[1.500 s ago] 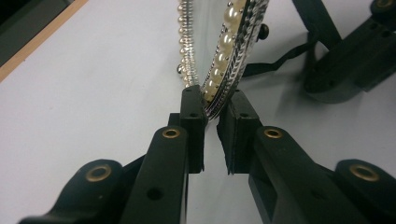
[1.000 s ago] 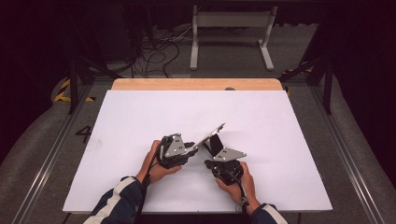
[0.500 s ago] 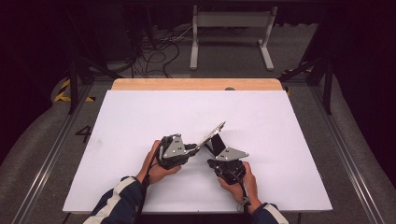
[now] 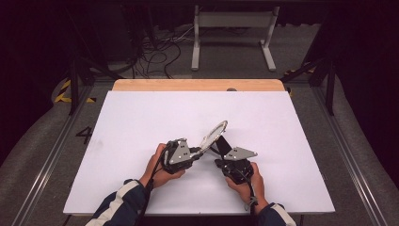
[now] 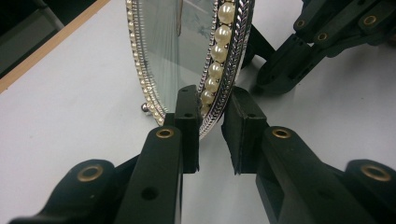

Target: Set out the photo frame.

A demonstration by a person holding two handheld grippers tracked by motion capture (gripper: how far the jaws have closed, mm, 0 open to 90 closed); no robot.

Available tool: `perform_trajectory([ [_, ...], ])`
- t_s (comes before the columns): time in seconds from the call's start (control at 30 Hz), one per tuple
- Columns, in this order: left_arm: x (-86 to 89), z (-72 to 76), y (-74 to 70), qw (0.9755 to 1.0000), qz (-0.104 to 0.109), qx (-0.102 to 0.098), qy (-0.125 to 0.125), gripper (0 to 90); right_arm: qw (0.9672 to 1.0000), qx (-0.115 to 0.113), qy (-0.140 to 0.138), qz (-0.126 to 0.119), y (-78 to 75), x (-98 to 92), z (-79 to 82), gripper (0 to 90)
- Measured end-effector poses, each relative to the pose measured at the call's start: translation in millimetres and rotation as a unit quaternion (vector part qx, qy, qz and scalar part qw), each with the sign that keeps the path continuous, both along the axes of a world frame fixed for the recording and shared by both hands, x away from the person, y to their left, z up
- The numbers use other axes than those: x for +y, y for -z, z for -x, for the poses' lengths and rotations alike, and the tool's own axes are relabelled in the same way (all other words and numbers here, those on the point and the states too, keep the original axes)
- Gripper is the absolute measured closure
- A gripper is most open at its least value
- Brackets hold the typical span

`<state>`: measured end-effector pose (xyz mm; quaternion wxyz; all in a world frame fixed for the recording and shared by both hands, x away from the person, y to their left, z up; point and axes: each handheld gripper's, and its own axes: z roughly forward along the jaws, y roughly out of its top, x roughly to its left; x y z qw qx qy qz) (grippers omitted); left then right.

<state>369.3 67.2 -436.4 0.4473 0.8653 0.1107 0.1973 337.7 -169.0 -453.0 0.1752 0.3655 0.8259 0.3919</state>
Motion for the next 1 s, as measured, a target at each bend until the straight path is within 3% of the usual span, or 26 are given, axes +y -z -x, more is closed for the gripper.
perform_trajectory([
  [0.37,-1.8,-2.7,3.9,0.9998,0.014,0.015,0.002,73.8,0.9999,-0.002,0.012,0.003,3.1,-6.6,-1.6,90.0],
  [0.43,-2.3,-4.8,6.2,0.9998,0.008,0.018,-0.002,68.4,0.9998,-0.006,0.017,0.006,3.3,-8.3,-2.6,90.0],
  [0.67,-7.3,-11.6,15.7,0.9996,-0.007,0.026,-0.002,65.4,0.9998,-0.001,0.02,-0.001,4.7,-12.5,-5.0,90.0],
  [1.0,-8.2,-12.4,15.6,0.9997,-0.004,0.021,0.009,72.9,0.9996,-0.001,0.028,0.003,4.9,-17.6,-6.4,90.0],
])
